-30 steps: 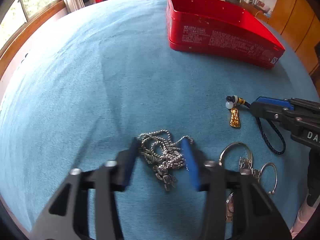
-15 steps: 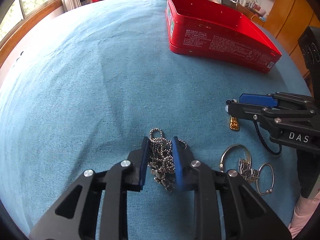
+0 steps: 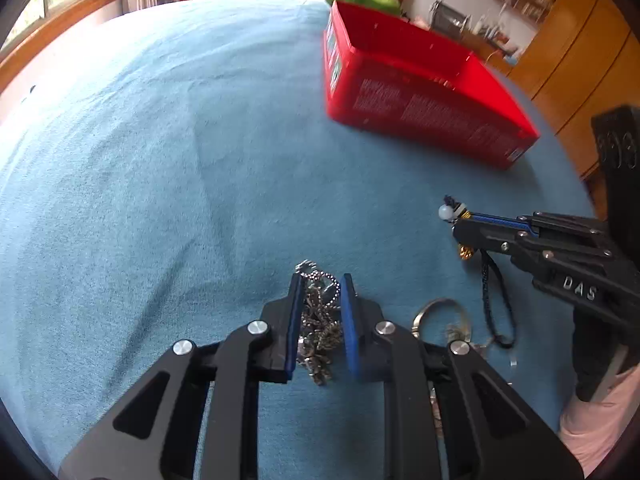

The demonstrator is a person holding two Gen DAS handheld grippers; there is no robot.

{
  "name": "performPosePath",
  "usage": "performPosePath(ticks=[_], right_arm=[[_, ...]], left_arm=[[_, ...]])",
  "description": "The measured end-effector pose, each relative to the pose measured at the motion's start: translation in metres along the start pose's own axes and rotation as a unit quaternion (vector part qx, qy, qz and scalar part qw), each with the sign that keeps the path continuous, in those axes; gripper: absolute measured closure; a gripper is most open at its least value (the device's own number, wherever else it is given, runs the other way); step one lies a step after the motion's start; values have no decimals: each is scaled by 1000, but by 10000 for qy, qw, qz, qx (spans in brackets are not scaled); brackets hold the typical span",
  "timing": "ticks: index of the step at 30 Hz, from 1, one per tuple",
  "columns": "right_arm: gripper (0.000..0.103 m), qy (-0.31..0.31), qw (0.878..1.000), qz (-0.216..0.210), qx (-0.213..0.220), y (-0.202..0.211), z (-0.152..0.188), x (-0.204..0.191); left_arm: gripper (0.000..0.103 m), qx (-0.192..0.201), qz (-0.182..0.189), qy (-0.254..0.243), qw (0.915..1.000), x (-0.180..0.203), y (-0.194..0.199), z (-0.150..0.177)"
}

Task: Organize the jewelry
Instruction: 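Close the left tool on the silver chain while the right tool grasps the cord pendant, then lift the silver chain with the left tool while the right tool lifts the cord pendant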

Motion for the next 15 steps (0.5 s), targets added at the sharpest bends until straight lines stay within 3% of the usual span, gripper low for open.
performPosePath(ticks=[6,10,12,14,15], right_arm=[[96,-147,9991,-15,389,30,-3,14],[96,-222,9993,-23,289,23,-1,18],[96,-232,9995,-39,217,18,-2,17],[96,-223,9996,-50,179,14,-1,17],[96,-222,9996,-42,172,14,0,18]], left_arm=[[86,252,170,-139,9994,3,21,-3],[81,-84,-78,-249,9996,-1,8,3],[72,-238,-184,-182,9994,-2,1,7],[54,-270,-300,-188,9990,-5,0,9],[49,-309,-310,-189,9989,-5,-2,11]])
Point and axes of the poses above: each gripper's, at about its wrist camera, not at the fingertips, and y roughly against the way its jaws point, x to its right, z to its underside, the point moved 8 cm from there along -y, roughly the way its jaws point, and after that the axes turned 12 degrees about -x, right-handed, at the moved point
